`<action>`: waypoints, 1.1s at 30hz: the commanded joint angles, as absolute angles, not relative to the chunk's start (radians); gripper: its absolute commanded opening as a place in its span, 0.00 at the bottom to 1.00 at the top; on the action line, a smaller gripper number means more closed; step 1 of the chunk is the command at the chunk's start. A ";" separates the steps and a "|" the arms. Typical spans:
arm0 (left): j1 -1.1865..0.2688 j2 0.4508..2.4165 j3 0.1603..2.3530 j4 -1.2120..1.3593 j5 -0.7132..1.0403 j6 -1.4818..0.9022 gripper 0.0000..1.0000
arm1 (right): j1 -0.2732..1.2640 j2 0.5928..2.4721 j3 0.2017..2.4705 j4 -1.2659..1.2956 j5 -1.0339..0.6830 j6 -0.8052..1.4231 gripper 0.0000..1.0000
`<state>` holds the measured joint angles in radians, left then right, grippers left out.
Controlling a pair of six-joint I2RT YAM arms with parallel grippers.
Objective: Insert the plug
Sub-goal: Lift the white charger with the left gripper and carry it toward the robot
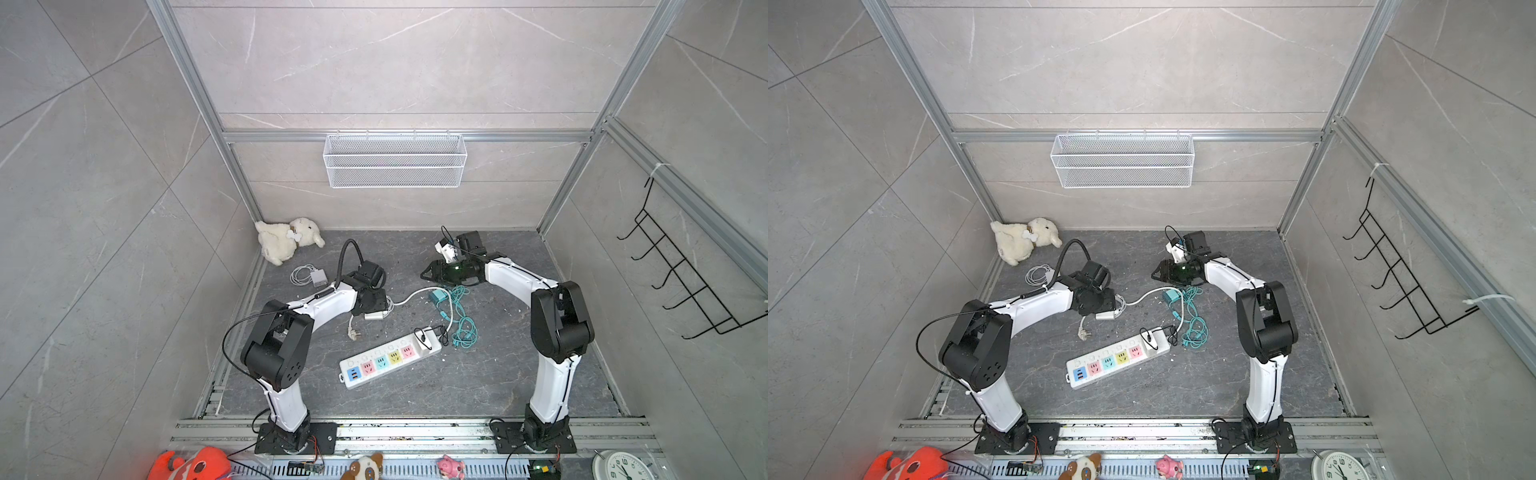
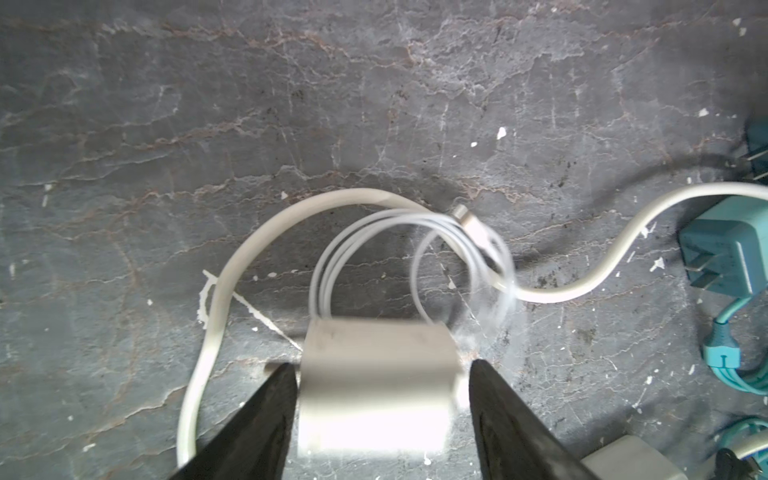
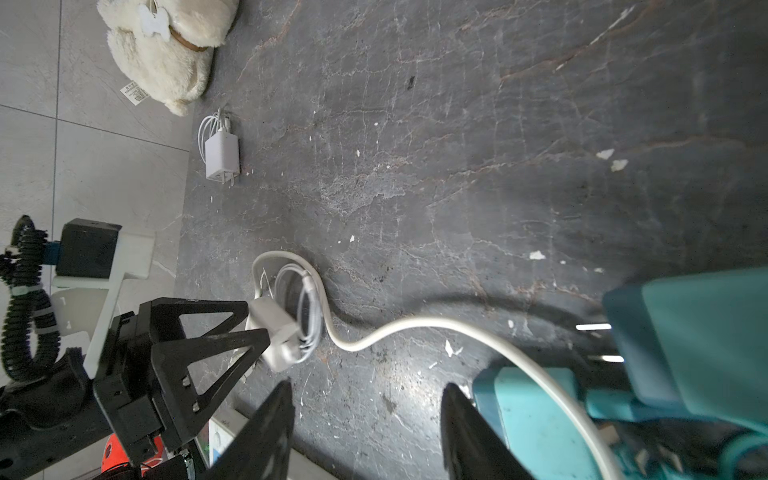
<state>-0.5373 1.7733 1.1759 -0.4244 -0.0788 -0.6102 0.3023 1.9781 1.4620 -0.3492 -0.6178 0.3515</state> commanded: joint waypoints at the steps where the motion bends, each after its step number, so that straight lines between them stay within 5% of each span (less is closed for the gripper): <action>1: -0.541 1.771 1.187 -0.401 -0.087 -0.590 0.72 | 0.299 1.956 1.458 -0.367 -0.621 0.353 0.58; 7: -0.540 1.759 1.200 -0.402 -0.072 -0.495 0.78 | 0.299 1.954 1.462 -0.385 -0.615 0.340 0.58; 15: -0.543 1.616 1.190 -0.533 -0.096 -0.059 0.84 | 0.298 1.939 1.437 -0.384 -0.620 0.330 0.58; 22: -0.548 1.471 1.064 -0.445 0.111 0.358 0.83 | 0.299 1.923 1.421 -0.386 -0.625 0.331 0.58; 33: -0.539 1.634 1.070 -0.472 0.148 0.726 0.81 | 0.298 1.866 1.401 -0.416 -0.609 0.298 0.59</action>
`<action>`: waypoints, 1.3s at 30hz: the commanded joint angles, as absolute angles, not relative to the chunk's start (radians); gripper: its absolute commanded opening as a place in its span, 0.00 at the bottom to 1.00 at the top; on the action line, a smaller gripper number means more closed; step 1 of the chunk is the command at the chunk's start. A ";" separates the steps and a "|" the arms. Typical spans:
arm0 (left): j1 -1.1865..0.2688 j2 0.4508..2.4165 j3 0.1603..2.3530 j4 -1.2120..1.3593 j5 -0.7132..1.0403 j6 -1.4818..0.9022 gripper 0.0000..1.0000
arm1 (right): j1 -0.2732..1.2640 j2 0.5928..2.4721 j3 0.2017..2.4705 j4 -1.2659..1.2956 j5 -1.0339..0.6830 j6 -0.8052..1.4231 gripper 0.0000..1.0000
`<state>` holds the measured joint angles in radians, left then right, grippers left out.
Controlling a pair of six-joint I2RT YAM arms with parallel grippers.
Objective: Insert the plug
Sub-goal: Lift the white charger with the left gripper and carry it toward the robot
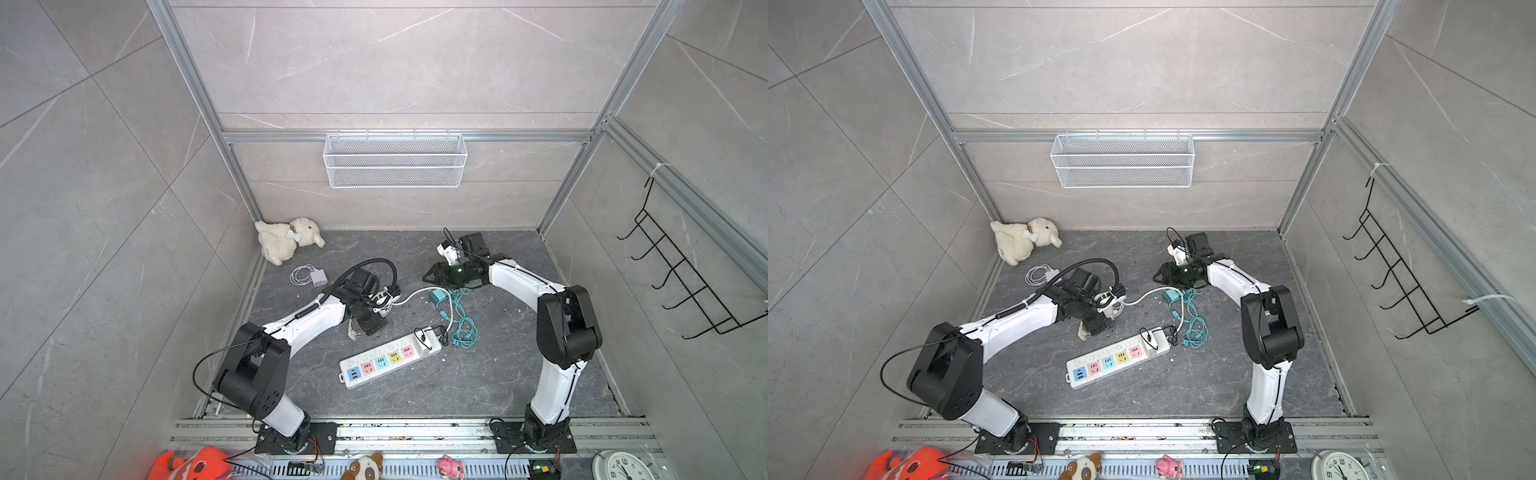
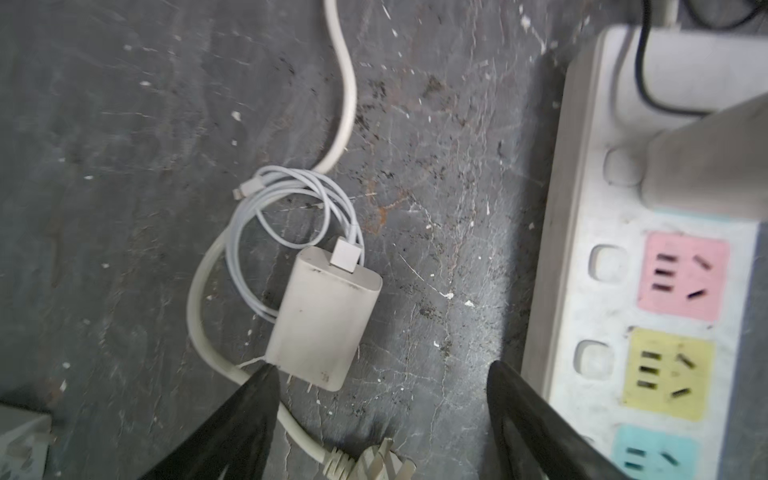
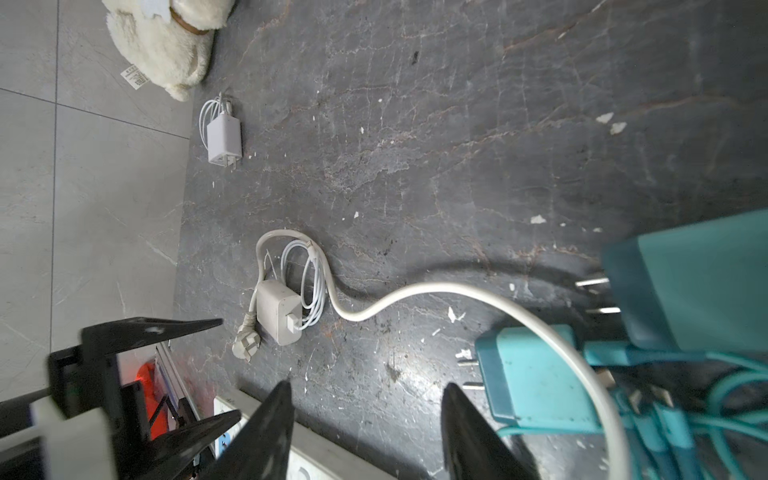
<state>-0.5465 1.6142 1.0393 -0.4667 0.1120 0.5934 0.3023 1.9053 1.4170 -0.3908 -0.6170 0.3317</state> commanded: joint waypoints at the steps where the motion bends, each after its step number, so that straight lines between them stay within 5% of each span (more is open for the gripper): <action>1: -0.534 1.642 1.072 -0.468 0.160 0.739 0.80 | 0.298 1.862 1.400 -0.422 -0.607 0.295 0.59; 22: -0.398 1.760 1.125 -0.456 0.322 0.845 0.79 | 0.296 1.859 1.400 -0.436 -0.606 0.272 0.59; 39: -0.378 1.823 1.139 -0.496 0.294 0.872 0.77 | 0.287 1.856 1.402 -0.448 -0.609 0.267 0.59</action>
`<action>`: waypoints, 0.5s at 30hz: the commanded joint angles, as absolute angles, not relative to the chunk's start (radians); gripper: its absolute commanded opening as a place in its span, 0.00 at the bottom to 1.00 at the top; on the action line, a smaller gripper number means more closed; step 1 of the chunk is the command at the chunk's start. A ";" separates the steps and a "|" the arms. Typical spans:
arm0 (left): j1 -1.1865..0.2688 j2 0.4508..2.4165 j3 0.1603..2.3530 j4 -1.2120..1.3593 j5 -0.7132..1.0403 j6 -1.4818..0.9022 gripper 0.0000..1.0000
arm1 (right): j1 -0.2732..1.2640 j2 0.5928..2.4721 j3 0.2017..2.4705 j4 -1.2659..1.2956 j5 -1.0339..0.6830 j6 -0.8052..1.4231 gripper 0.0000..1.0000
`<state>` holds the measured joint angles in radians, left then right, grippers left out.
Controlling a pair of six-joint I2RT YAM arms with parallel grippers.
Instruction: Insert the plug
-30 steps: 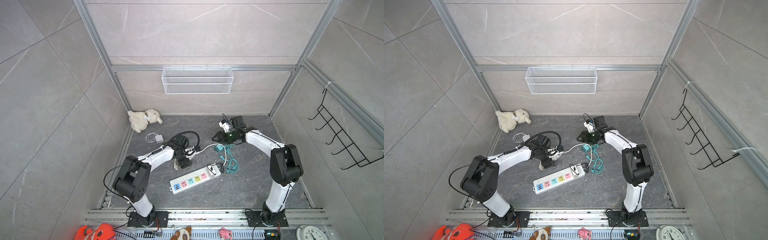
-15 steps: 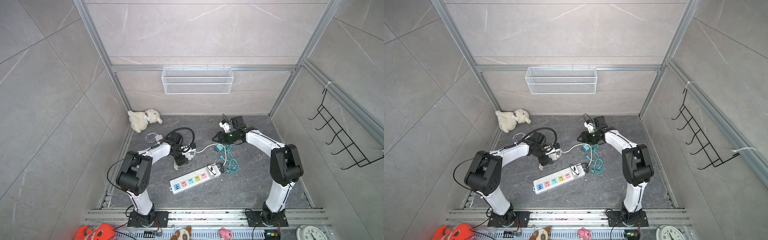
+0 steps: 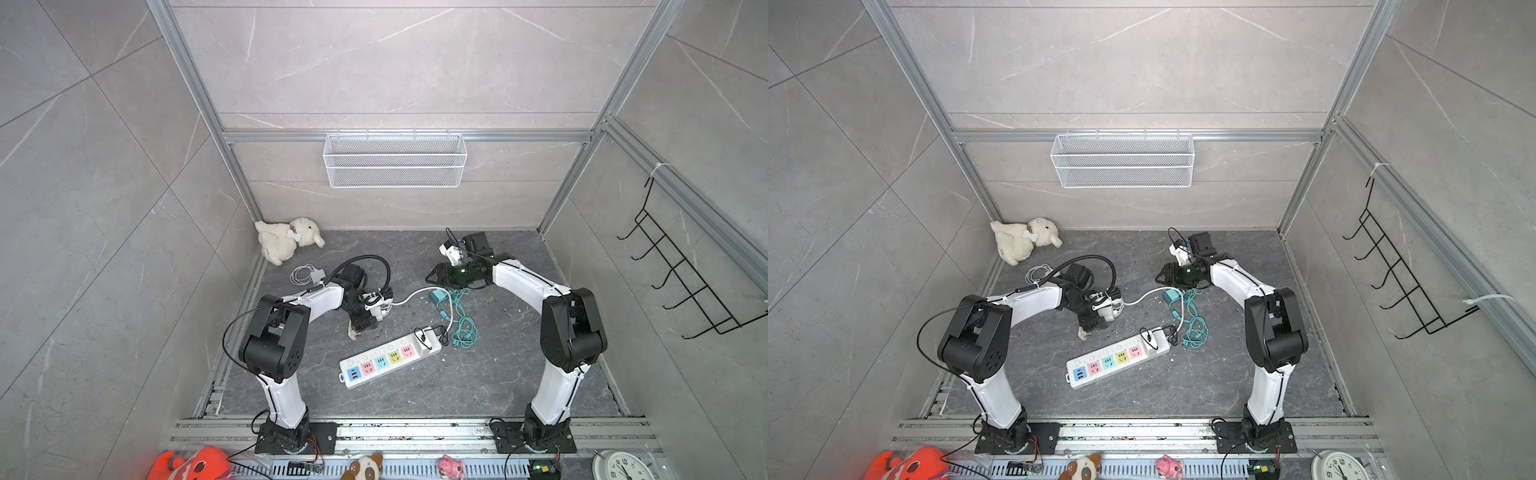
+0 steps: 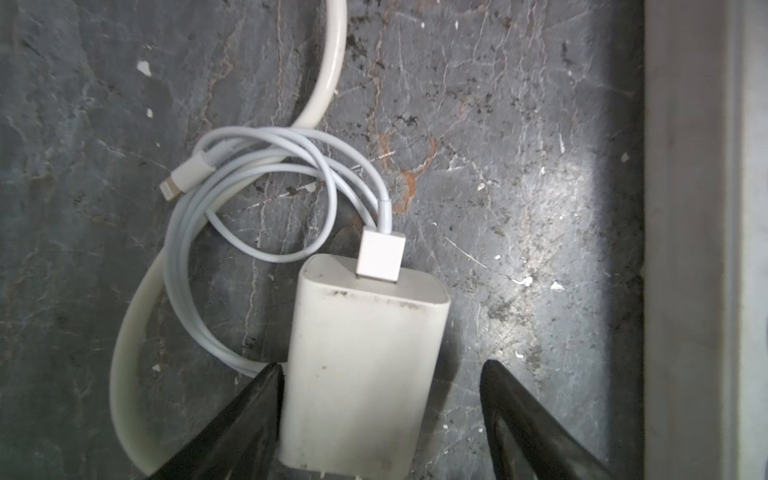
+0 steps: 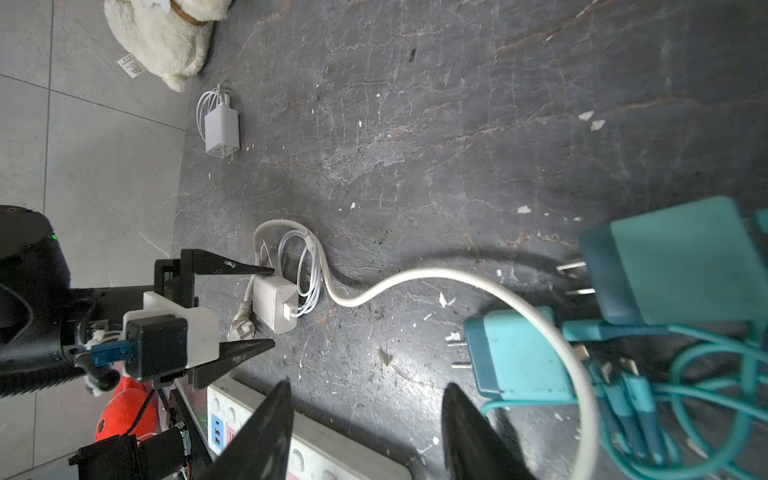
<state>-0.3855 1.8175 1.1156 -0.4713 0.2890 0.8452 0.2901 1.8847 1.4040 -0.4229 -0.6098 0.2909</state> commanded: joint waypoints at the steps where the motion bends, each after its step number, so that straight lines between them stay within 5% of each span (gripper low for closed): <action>1: -0.378 1.822 1.137 -0.493 0.293 0.872 0.77 | 0.285 1.856 1.402 -0.446 -0.610 0.268 0.59; 15: -0.376 1.862 1.143 -0.497 0.262 0.863 0.69 | 0.284 1.847 1.405 -0.449 -0.617 0.272 0.58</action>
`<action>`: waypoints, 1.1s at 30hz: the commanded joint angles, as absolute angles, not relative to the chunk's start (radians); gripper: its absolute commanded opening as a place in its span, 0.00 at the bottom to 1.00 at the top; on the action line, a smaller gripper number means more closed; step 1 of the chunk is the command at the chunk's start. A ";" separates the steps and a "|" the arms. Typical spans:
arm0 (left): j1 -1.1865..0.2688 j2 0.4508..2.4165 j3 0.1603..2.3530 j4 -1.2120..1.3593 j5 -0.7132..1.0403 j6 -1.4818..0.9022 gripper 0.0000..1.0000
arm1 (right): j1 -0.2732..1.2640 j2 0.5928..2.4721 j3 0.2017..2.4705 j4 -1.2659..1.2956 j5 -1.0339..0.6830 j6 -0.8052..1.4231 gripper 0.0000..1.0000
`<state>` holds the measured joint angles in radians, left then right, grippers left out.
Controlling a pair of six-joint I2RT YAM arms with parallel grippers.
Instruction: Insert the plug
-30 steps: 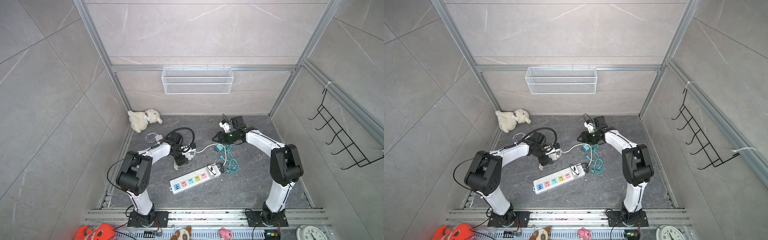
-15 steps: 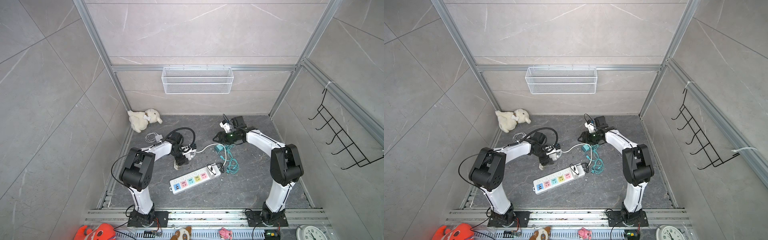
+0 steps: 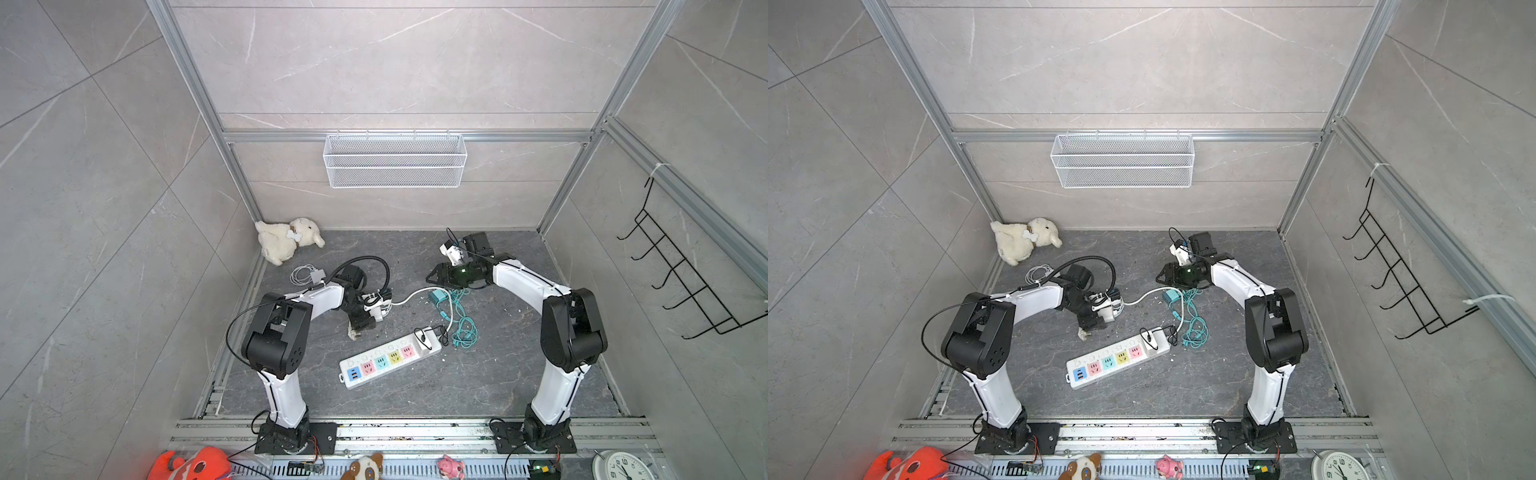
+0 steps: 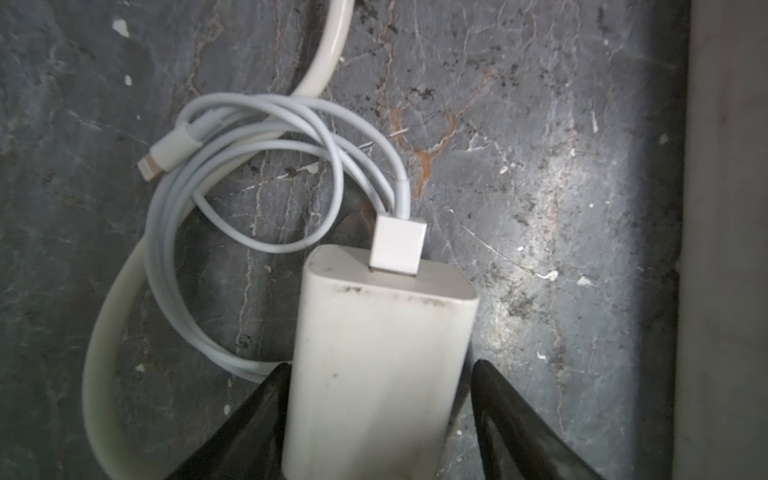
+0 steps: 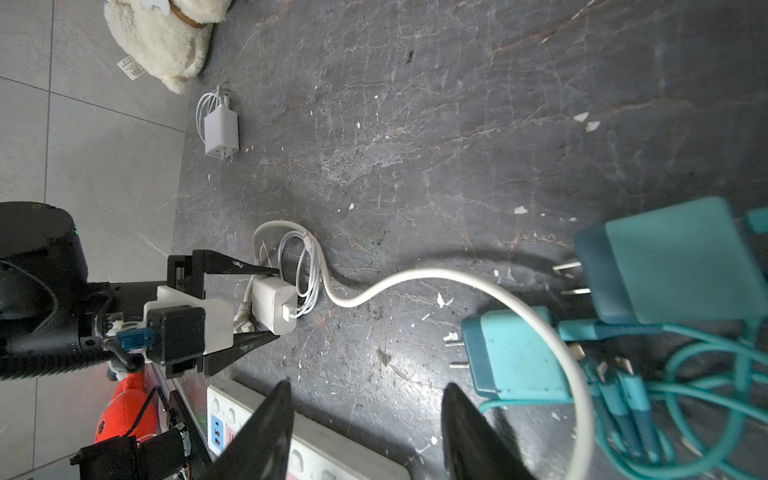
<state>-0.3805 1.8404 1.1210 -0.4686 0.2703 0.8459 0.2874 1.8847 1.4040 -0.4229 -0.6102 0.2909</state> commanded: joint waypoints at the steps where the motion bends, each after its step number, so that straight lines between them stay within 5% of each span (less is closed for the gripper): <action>1: -0.375 1.862 1.142 -0.495 0.260 0.862 0.68 | 0.285 1.843 1.403 -0.449 -0.618 0.272 0.59; 13: -0.377 1.858 1.188 -0.498 0.254 0.795 0.43 | 0.283 1.704 1.327 -0.450 -0.608 0.296 0.59; 24: -0.376 1.650 1.141 -0.304 0.436 0.562 0.37 | 0.297 1.520 1.264 -0.455 -0.645 0.357 0.59; 33: -0.392 1.504 0.958 0.115 0.565 0.332 0.34 | 0.359 1.504 1.327 -0.491 -0.675 0.357 0.59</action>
